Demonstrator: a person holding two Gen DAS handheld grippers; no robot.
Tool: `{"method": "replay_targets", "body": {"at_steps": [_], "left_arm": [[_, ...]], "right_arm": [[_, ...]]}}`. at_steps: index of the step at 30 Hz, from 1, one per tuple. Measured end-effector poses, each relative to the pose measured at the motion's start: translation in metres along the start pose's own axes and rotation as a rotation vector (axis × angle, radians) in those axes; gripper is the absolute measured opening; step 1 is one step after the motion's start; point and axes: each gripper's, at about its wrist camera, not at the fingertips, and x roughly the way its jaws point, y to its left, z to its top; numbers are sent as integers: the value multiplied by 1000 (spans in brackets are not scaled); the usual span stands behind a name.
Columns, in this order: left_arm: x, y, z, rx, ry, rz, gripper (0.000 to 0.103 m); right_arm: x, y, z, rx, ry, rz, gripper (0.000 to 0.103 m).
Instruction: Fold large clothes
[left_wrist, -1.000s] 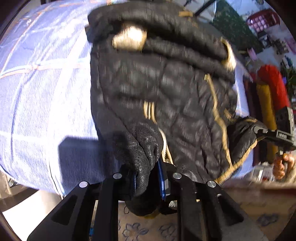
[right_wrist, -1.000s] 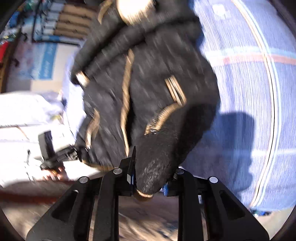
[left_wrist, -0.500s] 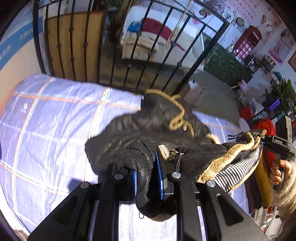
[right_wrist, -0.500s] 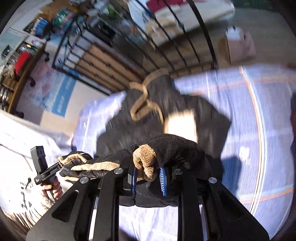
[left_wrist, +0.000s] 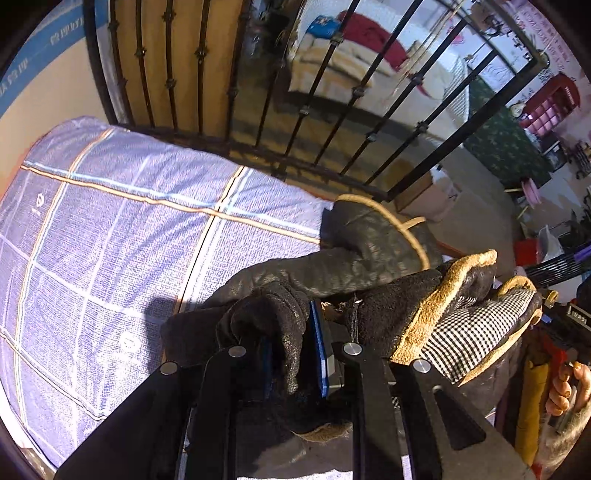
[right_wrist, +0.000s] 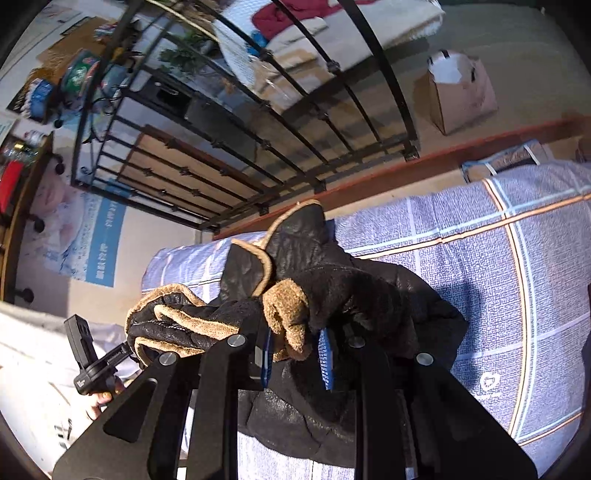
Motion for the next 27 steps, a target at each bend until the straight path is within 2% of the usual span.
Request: {"method": "replay_targets", "body": {"at_steps": [8, 11, 14, 18, 20, 24, 27], "left_arm": [[43, 16, 7, -58, 89, 8, 20], [45, 24, 9, -99, 109, -23, 21], [39, 35, 12, -159, 129, -90, 22], [22, 58, 14, -313, 129, -253, 28], [14, 68, 14, -357, 126, -308, 28], [0, 73, 11, -365, 120, -340, 29], [-2, 77, 6, -395, 124, -363, 29]], "right_arm": [[51, -28, 9, 95, 50, -41, 21], [62, -33, 9, 124, 62, -44, 22], [68, -42, 10, 165, 74, -27, 26], [67, -54, 14, 239, 74, 41, 34], [64, -61, 16, 288, 62, 79, 38], [40, -64, 24, 310, -32, 78, 65], [17, -57, 28, 292, -70, 68, 65]]}}
